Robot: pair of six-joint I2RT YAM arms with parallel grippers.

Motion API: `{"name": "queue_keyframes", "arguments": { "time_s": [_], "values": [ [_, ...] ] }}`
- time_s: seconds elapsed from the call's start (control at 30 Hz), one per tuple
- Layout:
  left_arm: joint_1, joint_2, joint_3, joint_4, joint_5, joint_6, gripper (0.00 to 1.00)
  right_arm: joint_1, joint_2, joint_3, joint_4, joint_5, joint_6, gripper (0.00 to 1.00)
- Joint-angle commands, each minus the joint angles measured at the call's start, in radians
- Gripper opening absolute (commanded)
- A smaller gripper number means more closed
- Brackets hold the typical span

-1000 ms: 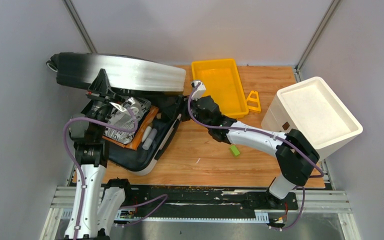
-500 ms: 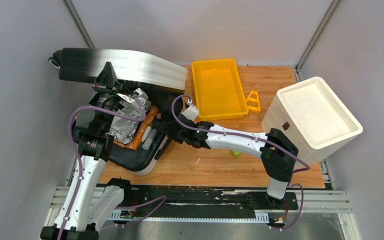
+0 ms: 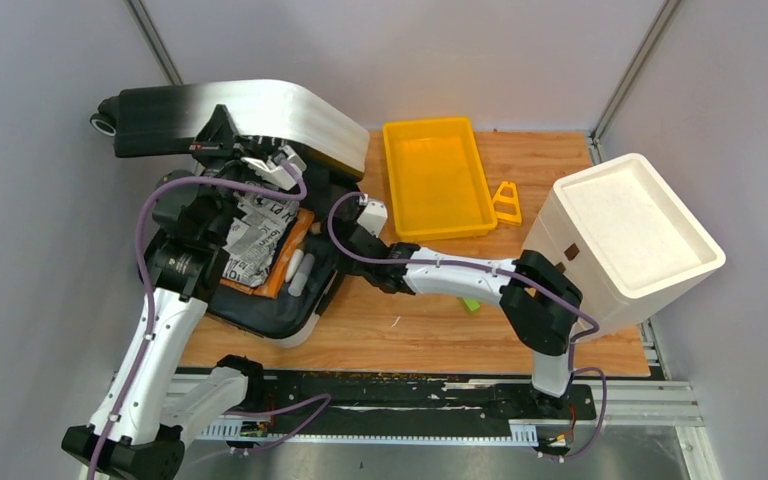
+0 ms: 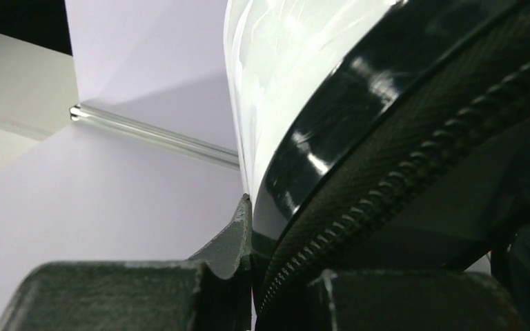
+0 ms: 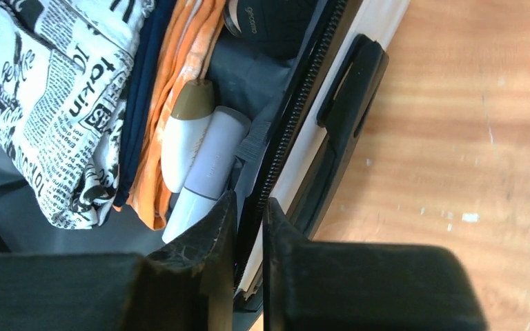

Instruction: Open, take out, and arrange the luggage

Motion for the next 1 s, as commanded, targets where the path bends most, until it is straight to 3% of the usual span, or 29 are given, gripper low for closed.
{"name": "queue_keyframes", "arguments": {
  "time_s": [0.0, 0.17, 0.3, 0.67, 0.8, 0.87, 0.97],
  "values": [
    [-0.013, 0.007, 0.167, -0.075, -0.13, -0.101, 0.0, -0.147, 0.057, -0.067, 0.355, -0.132, -0.458, 0.05],
    [-0.034, 0.054, 0.245, -0.125, -0.201, -0.08, 0.0, -0.227, 0.11, -0.01, 0.433, -0.292, -0.75, 0.0],
    [-0.049, 0.097, 0.319, -0.202, -0.269, -0.094, 0.0, -0.263, 0.184, 0.082, 0.467, -0.275, -0.94, 0.0],
    [-0.06, 0.222, 0.451, -0.309, -0.423, -0.155, 0.0, -0.441, 0.348, 0.458, 0.424, -0.34, -1.182, 0.01],
    [-0.061, 0.268, 0.51, -0.361, -0.491, -0.18, 0.0, -0.461, 0.367, 0.506, 0.442, -0.418, -1.233, 0.16],
    [-0.061, 0.291, 0.549, -0.409, -0.508, -0.204, 0.0, -0.461, 0.366, 0.518, 0.431, -0.445, -1.217, 0.3],
    [-0.062, 0.321, 0.604, -0.446, -0.541, -0.235, 0.0, -0.461, 0.311, 0.506, 0.376, -0.395, -1.068, 0.55]
  ]
}}
